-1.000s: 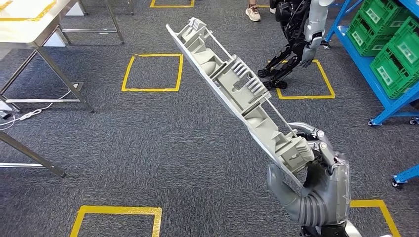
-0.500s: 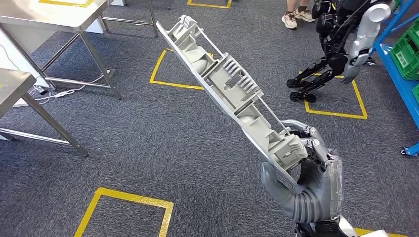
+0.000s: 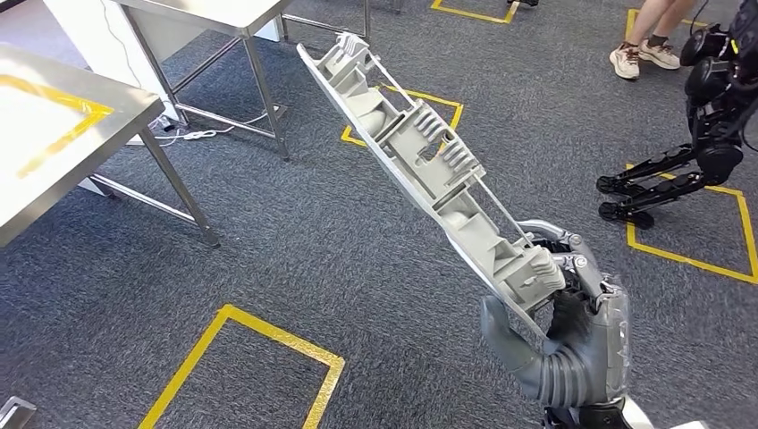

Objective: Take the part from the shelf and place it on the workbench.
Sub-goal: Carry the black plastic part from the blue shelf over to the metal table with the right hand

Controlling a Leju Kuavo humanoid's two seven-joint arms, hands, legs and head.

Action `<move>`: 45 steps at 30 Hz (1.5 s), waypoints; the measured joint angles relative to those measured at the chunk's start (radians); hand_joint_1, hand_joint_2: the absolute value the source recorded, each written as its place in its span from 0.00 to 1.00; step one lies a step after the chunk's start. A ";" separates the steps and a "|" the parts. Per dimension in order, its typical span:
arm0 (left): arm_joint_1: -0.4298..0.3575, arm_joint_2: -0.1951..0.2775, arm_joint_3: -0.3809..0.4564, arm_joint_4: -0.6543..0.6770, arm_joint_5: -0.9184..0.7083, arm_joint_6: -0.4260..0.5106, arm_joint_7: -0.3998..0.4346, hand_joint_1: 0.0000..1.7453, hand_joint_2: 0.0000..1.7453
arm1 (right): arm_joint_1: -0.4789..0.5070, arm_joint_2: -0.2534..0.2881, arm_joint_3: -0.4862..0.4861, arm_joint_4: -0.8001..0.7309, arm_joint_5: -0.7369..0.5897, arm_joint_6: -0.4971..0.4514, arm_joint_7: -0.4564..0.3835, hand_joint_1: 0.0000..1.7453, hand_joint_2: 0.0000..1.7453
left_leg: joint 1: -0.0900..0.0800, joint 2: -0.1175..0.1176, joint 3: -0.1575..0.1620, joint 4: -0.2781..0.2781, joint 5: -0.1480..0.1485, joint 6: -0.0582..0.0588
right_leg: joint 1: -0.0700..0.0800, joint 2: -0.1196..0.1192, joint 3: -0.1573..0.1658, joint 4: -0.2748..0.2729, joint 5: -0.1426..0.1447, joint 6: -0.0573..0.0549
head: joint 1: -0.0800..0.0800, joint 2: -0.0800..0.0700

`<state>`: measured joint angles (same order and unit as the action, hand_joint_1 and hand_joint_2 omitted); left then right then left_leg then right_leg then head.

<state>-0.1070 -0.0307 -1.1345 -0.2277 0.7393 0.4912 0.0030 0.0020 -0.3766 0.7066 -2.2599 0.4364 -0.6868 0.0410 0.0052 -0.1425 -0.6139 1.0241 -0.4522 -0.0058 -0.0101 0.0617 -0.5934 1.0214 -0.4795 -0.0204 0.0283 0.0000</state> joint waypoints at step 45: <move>-0.004 0.001 -0.002 0.000 -0.012 -0.001 0.011 0.00 1.00 | -0.024 -0.013 0.027 0.017 0.007 0.044 0.029 1.00 1.00 | -0.009 0.206 -0.003 0.017 -0.007 0.006 | 0.005 -0.189 0.039 0.001 -0.035 0.021 | -0.024 0.000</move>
<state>-0.1106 -0.0294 -1.1361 -0.2276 0.7275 0.4906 0.0144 -0.0216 -0.3899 0.7331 -2.2431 0.4437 -0.6429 0.0695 -0.0035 0.0631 -0.6173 1.0412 -0.4591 0.0001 -0.0048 -0.1278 -0.5543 1.0226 -0.5141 0.0008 0.0040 0.0000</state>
